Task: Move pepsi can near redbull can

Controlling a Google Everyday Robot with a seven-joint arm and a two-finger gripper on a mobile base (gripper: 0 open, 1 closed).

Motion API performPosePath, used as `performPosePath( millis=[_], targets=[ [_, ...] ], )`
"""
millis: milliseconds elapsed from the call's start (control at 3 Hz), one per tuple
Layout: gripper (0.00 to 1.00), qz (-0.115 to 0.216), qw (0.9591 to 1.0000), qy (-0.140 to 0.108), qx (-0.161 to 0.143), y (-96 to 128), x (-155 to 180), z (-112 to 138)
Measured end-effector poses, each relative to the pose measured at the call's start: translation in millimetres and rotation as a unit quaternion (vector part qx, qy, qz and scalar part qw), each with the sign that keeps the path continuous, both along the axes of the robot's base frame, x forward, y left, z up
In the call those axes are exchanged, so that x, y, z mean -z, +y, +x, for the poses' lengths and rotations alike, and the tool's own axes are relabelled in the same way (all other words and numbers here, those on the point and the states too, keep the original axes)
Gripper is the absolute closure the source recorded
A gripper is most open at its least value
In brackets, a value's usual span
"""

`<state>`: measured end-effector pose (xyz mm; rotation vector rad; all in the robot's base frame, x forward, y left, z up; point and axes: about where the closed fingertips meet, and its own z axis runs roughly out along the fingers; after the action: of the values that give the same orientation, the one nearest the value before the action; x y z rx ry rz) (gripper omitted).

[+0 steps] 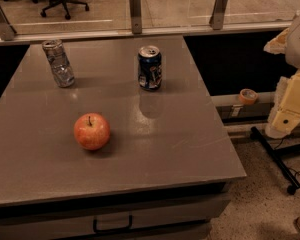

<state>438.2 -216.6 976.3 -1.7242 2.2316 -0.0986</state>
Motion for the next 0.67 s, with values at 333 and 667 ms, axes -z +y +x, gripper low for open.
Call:
performPosePath(
  millis=[333, 667],
  targets=[
    [0.00, 0.004, 1.0000, -0.007, 0.003, 1.2, -1.1, 2.9],
    [0.00, 0.053, 0.9983, -0.021, 0.005, 3.9, 8.6, 17.6]
  ],
)
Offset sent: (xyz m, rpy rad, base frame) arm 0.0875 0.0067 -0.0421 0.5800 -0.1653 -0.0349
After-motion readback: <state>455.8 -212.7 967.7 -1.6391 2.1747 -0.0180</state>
